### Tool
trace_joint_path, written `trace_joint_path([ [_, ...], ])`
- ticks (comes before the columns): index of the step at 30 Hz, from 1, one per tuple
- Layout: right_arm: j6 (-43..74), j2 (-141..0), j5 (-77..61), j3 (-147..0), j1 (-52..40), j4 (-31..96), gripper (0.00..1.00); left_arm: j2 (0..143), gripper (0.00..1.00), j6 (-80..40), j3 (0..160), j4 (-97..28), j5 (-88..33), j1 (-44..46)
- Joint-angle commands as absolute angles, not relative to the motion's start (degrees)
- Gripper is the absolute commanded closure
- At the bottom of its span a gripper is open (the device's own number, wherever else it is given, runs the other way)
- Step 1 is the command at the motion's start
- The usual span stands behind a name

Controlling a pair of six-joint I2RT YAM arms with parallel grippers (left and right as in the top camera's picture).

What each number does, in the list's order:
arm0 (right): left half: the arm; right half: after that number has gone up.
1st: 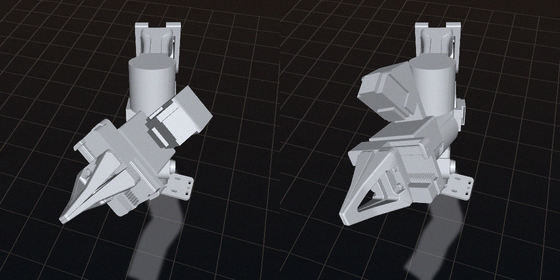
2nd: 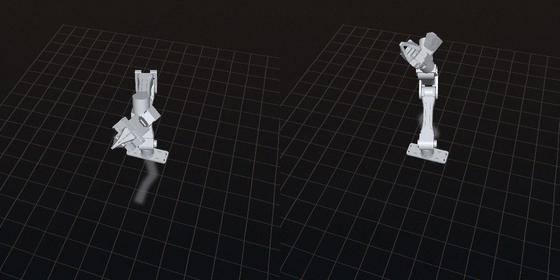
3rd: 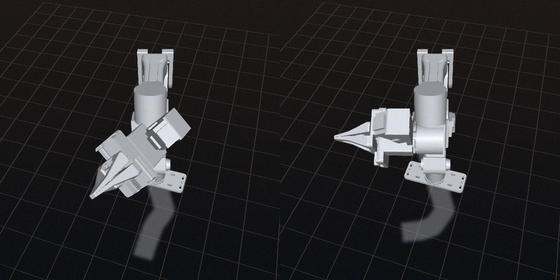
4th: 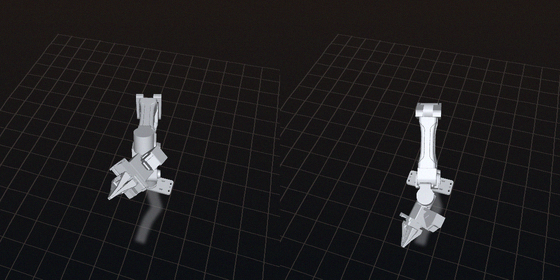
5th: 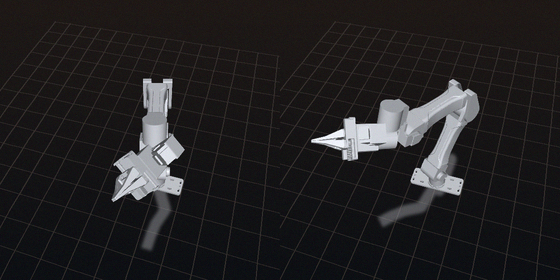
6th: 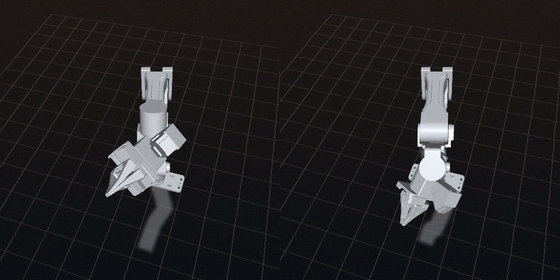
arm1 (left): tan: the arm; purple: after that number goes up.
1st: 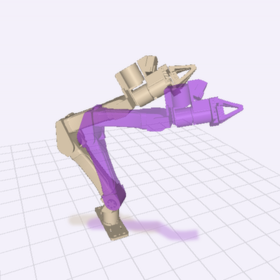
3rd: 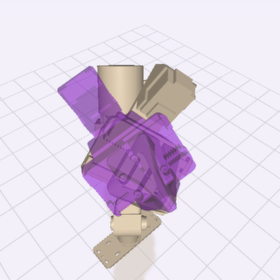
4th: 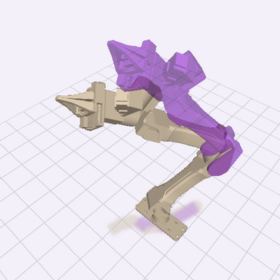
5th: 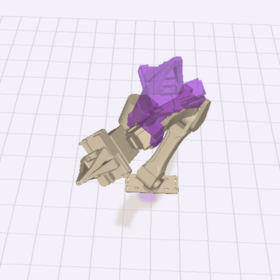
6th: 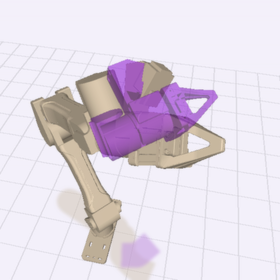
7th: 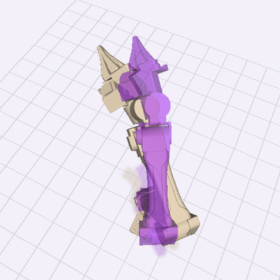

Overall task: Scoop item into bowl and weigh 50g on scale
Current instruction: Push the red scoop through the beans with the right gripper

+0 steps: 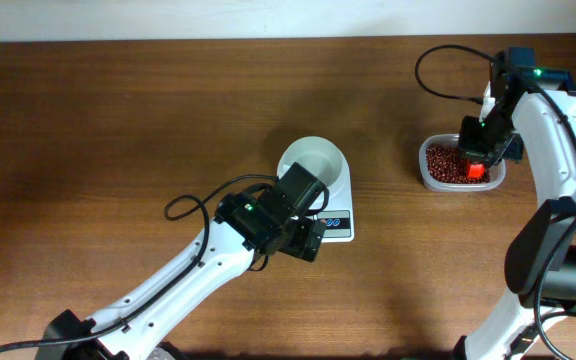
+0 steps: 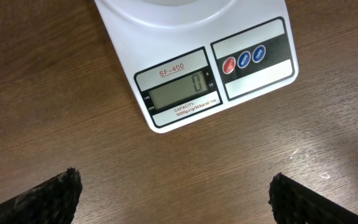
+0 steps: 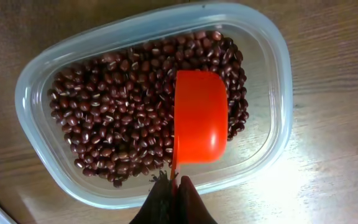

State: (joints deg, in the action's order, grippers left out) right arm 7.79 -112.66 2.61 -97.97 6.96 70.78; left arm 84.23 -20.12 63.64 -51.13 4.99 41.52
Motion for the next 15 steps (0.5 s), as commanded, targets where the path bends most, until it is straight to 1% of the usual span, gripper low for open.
trace_joint_path([
  [1, 5.8, -112.99, 3.68, -97.49, 7.53, 69.8, 0.96, 84.33, 0.01, -19.25, 62.98, -51.03, 5.85, 41.58],
  [3, 2.44, -112.99, 0.95, -97.49, 8.71, 69.58, 0.96, 84.33, 0.01, -19.25, 62.96, -51.03, 5.85, 41.58],
  [6, 1.67, -113.01, -0.8, -97.41, 9.72, 69.6, 0.96, 84.33, 0.01, -19.25, 62.98, -51.03, 5.85, 41.58],
  [8, 1.65, -113.01, -0.75, -97.38, 9.89, 69.49, 0.86, 84.33, 0.01, -19.25, 62.98, -51.03, 5.85, 41.58],
  [10, 1.67, -113.01, -0.78, -97.38, 9.87, 69.12, 0.81, 84.33, 0.01, -19.25, 62.96, -51.03, 5.85, 41.58],
  [12, 1.67, -113.01, -0.75, -97.38, 9.89, 68.93, 0.78, 84.33, 0.01, -19.25, 62.98, -51.03, 5.85, 41.58],
  [15, 1.67, -113.03, -0.71, -97.38, 9.87, 68.38, 0.78, 84.33, 0.01, -19.25, 62.98, -51.03, 5.85, 41.58],
])
